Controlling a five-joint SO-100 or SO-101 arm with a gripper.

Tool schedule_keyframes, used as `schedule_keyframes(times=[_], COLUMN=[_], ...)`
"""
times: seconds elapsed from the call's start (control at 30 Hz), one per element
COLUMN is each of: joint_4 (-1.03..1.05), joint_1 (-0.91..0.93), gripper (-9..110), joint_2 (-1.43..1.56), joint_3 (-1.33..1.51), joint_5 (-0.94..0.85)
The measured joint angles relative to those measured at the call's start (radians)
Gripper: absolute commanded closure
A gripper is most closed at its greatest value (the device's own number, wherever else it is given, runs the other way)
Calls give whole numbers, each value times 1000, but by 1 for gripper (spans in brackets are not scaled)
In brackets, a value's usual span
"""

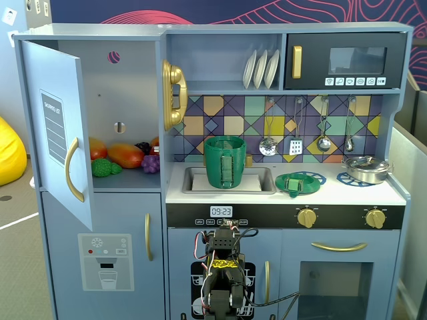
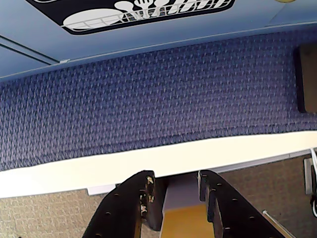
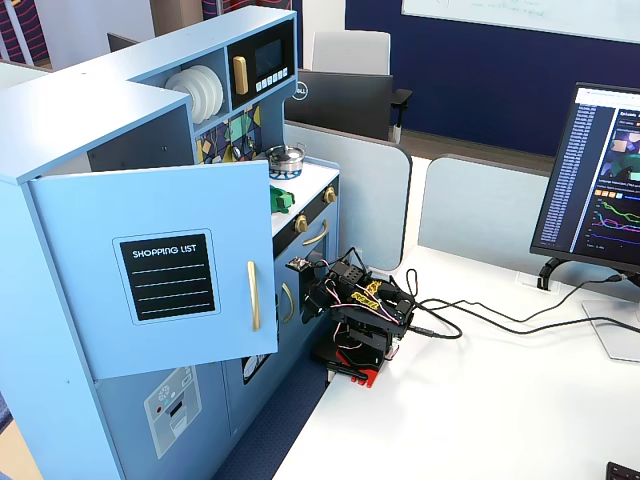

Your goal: Pick up the lid from the counter and put it on the green recipient

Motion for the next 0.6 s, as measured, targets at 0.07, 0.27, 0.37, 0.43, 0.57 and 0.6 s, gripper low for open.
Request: schedule_keyframes(times=[0.07, 0.27, 0.37, 0.43, 0.57, 0.6], joint_4=[0, 0, 0, 0, -28, -43], joint_1=[0, 0, 0, 6, 98, 133], gripper=[101, 101, 101, 101, 101, 101], joint_2=[3, 5, 5, 5, -11, -43], joint_3=[0, 0, 0, 0, 2, -17], joint_5=[8, 12, 12, 12, -12, -21])
